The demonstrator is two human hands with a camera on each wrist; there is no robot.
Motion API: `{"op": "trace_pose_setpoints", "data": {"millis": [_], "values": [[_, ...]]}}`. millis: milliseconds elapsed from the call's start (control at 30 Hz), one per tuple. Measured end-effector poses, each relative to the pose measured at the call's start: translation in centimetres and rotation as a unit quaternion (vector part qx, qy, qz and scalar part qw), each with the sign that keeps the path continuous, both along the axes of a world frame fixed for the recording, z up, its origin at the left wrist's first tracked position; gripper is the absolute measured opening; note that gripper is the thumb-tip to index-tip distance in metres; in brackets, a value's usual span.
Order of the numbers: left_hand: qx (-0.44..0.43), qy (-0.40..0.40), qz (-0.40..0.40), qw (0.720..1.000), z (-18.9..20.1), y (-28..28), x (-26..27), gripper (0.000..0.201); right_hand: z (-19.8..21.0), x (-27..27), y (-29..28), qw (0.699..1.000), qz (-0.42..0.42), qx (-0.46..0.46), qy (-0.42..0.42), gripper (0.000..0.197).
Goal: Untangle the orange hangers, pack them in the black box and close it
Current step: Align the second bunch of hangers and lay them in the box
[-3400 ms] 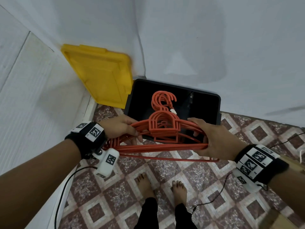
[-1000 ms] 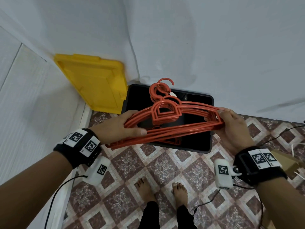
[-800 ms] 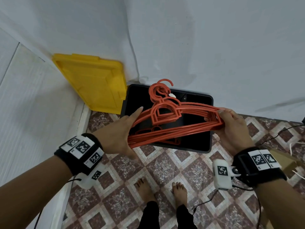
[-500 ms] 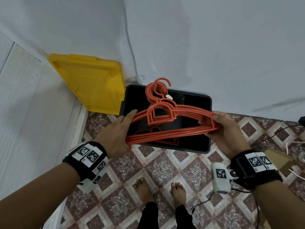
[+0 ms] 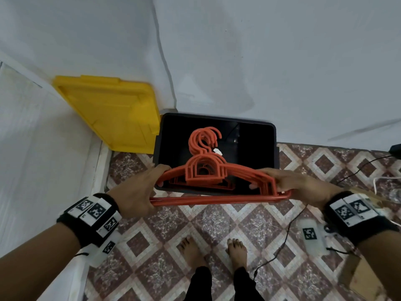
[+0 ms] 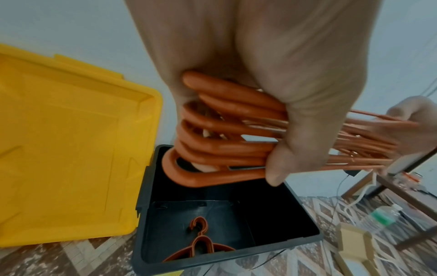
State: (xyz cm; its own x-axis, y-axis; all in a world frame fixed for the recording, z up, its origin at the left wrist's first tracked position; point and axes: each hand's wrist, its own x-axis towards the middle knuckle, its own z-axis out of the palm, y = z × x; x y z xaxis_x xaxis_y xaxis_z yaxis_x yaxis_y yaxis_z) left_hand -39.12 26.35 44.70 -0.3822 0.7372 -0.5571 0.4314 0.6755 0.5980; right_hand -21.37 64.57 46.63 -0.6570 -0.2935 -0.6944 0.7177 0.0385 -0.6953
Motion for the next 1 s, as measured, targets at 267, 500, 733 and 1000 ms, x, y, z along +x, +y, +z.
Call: {"op": "trace_pose_setpoints", "data": {"millis": [267, 500, 733, 1000], "values": [[0.006, 0.058, -0.052, 0.997, -0.2, 0.9, -1.8, 0.091, 2.2, -1.4, -0.9, 0.996, 0.012, -0.066, -0.051, 0.077], [0.019, 0.095, -0.100, 0.990, 0.2, 3.3, -3.7, 0.089, 1.7, -2.4, -4.7, 0.964, 0.088, 0.251, 0.002, 0.037], [0.017, 0.306, 0.076, 0.949, 2.1, 3.3, -3.7, 0.120, -0.8, -0.6, -6.2, 0.942, -0.014, 0.329, 0.057, 0.023], [0.143, -0.280, 0.525, 0.791, 2.8, 8.4, 3.7, 0.105, -1.8, -0.1, -11.2, 0.934, -0.237, 0.264, 0.046, 0.017]]}}
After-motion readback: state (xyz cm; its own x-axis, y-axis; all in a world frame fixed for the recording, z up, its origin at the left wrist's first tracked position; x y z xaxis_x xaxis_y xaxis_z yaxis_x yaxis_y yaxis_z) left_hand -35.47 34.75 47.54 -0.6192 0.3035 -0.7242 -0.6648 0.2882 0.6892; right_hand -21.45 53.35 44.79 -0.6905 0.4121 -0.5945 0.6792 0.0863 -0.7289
